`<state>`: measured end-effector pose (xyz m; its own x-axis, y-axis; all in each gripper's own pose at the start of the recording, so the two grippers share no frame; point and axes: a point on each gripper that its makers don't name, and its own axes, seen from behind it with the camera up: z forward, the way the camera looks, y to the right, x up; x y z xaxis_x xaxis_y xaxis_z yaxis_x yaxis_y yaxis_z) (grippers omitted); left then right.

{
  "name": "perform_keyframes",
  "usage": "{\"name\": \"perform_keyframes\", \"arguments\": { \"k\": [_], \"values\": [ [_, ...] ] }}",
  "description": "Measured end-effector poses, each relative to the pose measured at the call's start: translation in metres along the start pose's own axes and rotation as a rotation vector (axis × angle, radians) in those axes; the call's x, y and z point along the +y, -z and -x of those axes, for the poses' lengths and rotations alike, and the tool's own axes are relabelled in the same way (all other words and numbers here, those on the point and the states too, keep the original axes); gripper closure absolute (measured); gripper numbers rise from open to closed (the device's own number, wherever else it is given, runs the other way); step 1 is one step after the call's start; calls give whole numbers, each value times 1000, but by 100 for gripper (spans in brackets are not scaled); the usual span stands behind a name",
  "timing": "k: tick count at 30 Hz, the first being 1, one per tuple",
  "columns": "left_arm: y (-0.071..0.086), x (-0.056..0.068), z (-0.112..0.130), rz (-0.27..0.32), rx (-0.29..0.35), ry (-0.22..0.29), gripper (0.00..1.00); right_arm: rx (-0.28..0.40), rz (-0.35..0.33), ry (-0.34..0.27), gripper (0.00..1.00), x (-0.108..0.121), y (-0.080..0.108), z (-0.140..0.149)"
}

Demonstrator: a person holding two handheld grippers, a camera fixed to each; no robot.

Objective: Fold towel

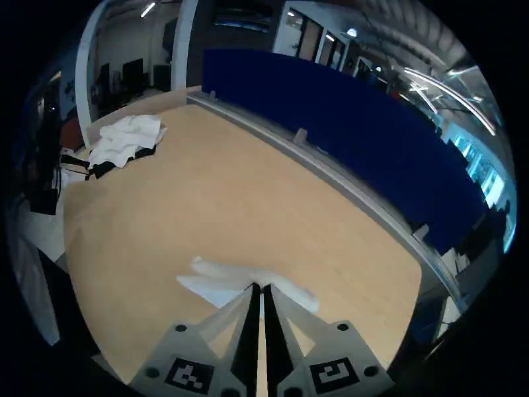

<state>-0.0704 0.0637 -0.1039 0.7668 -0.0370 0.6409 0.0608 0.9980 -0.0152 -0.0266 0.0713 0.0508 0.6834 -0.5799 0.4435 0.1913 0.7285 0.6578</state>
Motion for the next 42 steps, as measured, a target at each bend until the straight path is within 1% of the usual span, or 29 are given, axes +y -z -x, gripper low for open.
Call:
{"name": "perform_keyframes", "arguments": {
  "k": [3, 6, 12, 17, 21, 30, 33, 39, 42],
  "values": [
    [-1, 3, 1, -1, -4, 2, 10, -20, 7, 3, 97, 12, 6, 17],
    [-1, 6, 0, -5, -7, -7, 10, -36, 8, 6, 97, 22, 11, 31],
    [-1, 13, 1, -7, -13, -26, 10, -60, 12, -6, 97, 36, 15, 55],
    [-1, 16, 0, -7, -14, -33, 10, -64, 2, -16, 97, 38, 18, 72],
    [0, 19, -2, -8, -14, -39, 10, -75, -10, -9, 97, 38, 22, 88],
    [2, 22, -2, -10, -13, -52, 10, -178, 8, 19, 97, 41, 35, 144],
    [1, 23, -2, -10, -14, -54, 10, -209, 19, 7, 97, 41, 39, 165],
    [3, 25, -1, -9, -14, -61, 10, -251, 48, -76, 97, 38, 41, 206],
    [4, 25, -1, -11, -13, -66, 10, -269, 77, -124, 97, 40, 42, 226]
  ]
}}
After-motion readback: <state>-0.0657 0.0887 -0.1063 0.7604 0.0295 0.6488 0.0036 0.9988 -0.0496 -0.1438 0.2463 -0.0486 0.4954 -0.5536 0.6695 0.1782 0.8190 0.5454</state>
